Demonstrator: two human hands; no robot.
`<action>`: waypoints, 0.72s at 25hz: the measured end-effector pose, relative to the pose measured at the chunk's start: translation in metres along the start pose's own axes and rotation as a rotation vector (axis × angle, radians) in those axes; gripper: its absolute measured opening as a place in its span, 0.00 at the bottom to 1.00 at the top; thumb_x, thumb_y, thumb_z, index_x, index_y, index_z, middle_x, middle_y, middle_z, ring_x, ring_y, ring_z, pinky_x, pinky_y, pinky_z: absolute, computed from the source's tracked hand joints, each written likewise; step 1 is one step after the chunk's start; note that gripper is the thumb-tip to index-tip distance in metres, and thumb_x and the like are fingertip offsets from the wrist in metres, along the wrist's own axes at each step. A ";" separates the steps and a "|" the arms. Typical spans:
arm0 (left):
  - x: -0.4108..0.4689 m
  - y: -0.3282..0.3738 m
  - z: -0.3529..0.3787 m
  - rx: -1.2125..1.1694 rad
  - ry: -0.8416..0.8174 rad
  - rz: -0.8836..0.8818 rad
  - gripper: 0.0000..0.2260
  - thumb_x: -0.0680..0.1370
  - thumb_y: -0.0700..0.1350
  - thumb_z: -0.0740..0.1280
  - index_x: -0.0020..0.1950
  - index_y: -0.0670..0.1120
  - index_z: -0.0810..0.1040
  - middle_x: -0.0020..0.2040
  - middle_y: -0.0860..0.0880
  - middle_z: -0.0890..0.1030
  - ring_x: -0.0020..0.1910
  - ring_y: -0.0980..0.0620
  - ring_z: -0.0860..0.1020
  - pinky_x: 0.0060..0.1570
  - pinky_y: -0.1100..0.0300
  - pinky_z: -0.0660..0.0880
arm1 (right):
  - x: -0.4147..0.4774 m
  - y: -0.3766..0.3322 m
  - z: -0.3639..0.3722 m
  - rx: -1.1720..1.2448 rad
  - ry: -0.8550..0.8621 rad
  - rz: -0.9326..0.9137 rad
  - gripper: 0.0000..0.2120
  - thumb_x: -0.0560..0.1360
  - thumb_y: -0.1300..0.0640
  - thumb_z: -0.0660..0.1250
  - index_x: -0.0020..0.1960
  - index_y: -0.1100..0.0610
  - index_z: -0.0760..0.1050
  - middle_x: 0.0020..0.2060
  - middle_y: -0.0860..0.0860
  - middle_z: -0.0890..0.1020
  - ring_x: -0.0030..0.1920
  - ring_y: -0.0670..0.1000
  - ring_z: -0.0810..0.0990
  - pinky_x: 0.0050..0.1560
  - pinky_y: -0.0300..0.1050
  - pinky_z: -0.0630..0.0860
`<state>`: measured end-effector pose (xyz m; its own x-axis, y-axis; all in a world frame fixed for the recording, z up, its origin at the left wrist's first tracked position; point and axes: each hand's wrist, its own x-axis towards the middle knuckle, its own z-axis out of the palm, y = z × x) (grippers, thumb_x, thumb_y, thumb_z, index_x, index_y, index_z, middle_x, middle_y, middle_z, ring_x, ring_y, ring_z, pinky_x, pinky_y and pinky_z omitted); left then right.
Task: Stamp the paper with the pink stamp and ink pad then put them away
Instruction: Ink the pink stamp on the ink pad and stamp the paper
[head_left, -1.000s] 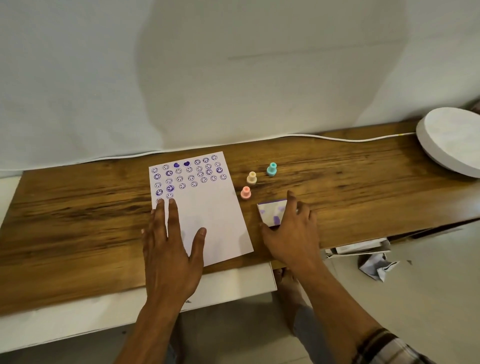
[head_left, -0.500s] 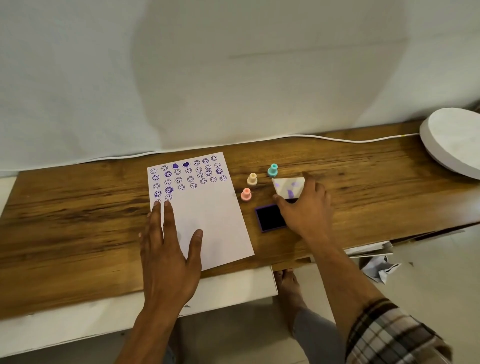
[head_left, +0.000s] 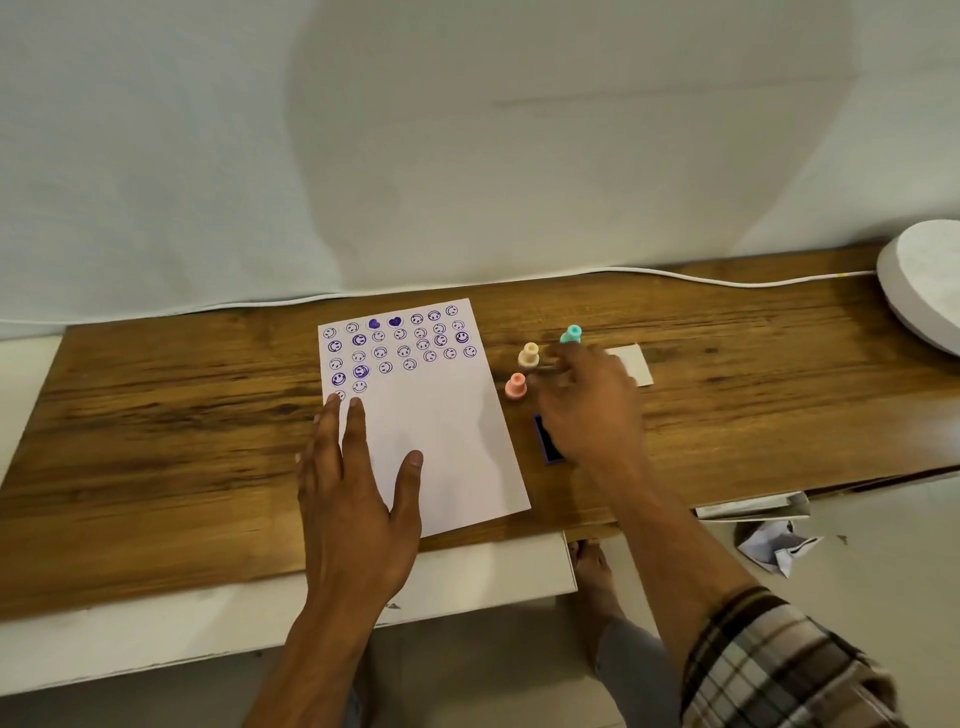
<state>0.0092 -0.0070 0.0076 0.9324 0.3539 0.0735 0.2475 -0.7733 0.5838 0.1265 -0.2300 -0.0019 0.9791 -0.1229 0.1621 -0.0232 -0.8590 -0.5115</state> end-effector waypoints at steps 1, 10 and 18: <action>-0.001 0.001 -0.001 -0.013 0.008 -0.002 0.35 0.79 0.66 0.58 0.83 0.53 0.56 0.86 0.48 0.56 0.84 0.43 0.57 0.80 0.36 0.56 | -0.005 -0.008 0.006 -0.017 -0.030 -0.064 0.16 0.77 0.43 0.71 0.62 0.47 0.79 0.56 0.50 0.84 0.55 0.54 0.80 0.52 0.57 0.81; -0.005 0.019 -0.010 -0.438 -0.083 -0.055 0.23 0.78 0.49 0.73 0.73 0.54 0.76 0.70 0.53 0.80 0.65 0.54 0.80 0.62 0.58 0.81 | -0.032 -0.044 0.002 0.622 -0.222 0.249 0.10 0.75 0.51 0.77 0.56 0.45 0.85 0.45 0.34 0.86 0.46 0.38 0.85 0.40 0.29 0.77; -0.010 0.028 -0.015 -0.636 -0.289 -0.115 0.16 0.77 0.46 0.75 0.63 0.59 0.83 0.56 0.58 0.87 0.53 0.57 0.85 0.56 0.65 0.82 | -0.099 -0.056 -0.025 0.886 -0.316 0.309 0.11 0.76 0.57 0.75 0.52 0.41 0.84 0.47 0.35 0.87 0.50 0.38 0.85 0.44 0.33 0.82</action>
<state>0.0027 -0.0245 0.0352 0.9639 0.1929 -0.1834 0.2291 -0.2504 0.9406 0.0261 -0.1822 0.0318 0.9674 -0.0297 -0.2514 -0.2531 -0.1138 -0.9607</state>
